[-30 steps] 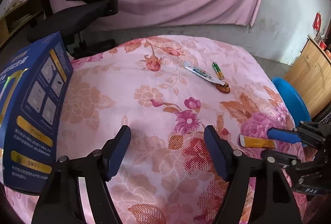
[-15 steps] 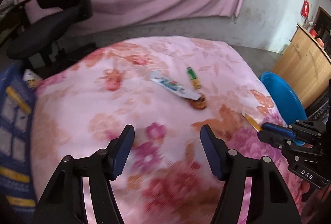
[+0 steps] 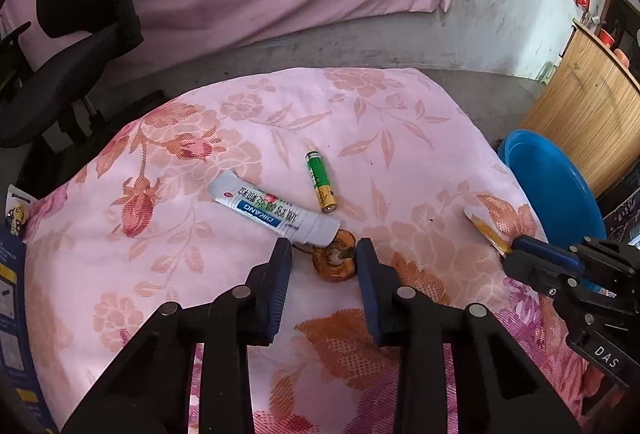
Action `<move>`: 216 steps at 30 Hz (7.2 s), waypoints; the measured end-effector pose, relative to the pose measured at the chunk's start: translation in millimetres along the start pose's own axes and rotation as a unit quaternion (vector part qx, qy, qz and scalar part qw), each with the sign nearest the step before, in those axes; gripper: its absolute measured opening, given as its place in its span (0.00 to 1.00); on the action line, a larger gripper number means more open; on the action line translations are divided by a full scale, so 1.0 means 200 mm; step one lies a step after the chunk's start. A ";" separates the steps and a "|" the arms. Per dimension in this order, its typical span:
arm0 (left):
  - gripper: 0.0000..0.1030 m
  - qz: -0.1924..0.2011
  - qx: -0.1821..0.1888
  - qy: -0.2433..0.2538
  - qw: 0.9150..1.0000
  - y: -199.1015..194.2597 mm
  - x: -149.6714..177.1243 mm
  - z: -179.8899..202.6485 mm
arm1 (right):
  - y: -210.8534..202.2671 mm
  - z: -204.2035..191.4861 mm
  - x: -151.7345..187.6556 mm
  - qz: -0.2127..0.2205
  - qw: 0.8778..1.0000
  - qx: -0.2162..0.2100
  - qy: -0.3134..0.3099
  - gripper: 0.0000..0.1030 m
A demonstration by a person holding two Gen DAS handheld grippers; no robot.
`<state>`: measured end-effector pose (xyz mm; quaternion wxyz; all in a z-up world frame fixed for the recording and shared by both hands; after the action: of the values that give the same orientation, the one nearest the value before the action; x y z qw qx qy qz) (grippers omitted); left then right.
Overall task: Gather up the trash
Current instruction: 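Grasp the yellow-orange strip with the right gripper while the left gripper grasps the brown ring, then carry the strip and the ring over the blue basin and lower them, then open both grippers to drop the items and move back over the bed, then grasp the white toothpaste tube with the left gripper while the right gripper grasps the green battery, then lift the tube and battery and carry both over the blue basin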
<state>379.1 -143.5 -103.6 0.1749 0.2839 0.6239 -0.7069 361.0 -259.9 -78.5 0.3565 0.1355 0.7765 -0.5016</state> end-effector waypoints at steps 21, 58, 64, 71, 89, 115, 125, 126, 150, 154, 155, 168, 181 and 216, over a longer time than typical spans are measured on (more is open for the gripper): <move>0.27 0.266 0.029 0.001 0.964 -0.65 -0.09 0.23 | -0.31 -0.05 -0.12 0.152 0.988 0.009 -0.005 0.40; 0.27 0.145 0.164 0.137 0.966 -0.31 -0.47 1.38 | -0.96 0.83 0.10 0.306 0.900 0.228 0.210 0.40; 0.28 0.091 0.159 0.113 0.976 -0.21 -0.43 1.31 | -0.86 0.90 0.15 0.263 0.909 0.225 0.232 0.40; 0.35 0.080 0.160 0.089 0.980 -0.19 -0.43 1.26 | -0.81 0.92 0.16 0.244 0.915 0.213 0.238 0.42; 0.88 0.198 0.110 0.037 0.973 -0.40 -0.46 0.94 | -0.86 0.81 0.08 0.286 0.908 0.225 0.206 0.77; 0.98 0.380 -0.064 -0.069 0.920 -0.89 -0.22 -0.13 | -0.92 0.00 -0.31 0.462 0.866 0.189 0.012 1.00; 0.97 0.237 -0.087 -0.113 0.961 -0.53 -0.16 -0.35 | -0.59 -0.11 -0.43 0.388 0.912 0.135 -0.020 1.00; 0.97 0.219 -0.088 -0.121 0.964 -0.48 -0.15 -0.36 | -0.54 -0.11 -0.43 0.373 0.919 0.128 -0.016 1.00; 0.05 0.002 0.004 -0.196 0.981 0.16 -0.17 -0.27 | 0.03 0.03 -0.36 0.144 0.984 0.097 0.027 0.87; 0.00 0.005 -0.001 -0.182 0.983 0.16 -0.18 -0.26 | 0.06 0.04 -0.36 0.124 0.987 0.097 0.034 0.81; 0.00 0.005 0.001 -0.181 0.983 0.16 -0.18 -0.27 | 0.08 0.05 -0.36 0.118 0.988 0.096 0.037 0.78; 0.00 0.022 0.023 -0.198 0.980 0.03 -0.11 -0.46 | 0.39 -0.12 -0.32 -0.010 1.000 0.029 0.008 0.61; 0.00 0.009 0.056 -0.196 0.979 0.04 -0.14 -0.38 | 0.57 -0.24 -0.30 -0.070 0.997 0.012 -0.035 0.38; 0.00 0.086 0.017 -0.087 0.992 -0.06 -0.18 0.02 | -0.21 0.14 -0.23 0.151 0.981 0.102 0.064 0.37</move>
<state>398.8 -148.5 -71.0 0.2839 0.2769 0.5675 -0.7216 382.1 -297.2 -24.6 0.3620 0.3187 0.7131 -0.5088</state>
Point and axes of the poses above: each gripper's, at about its wrist camera, not at the fingertips, and y roughly the way its jaws point, z to its right, x to its underside, the point moved 7 cm from there along y, roughly the way its jaws point, and after that the axes turned 5 degrees about z, right-handed, at the moved point
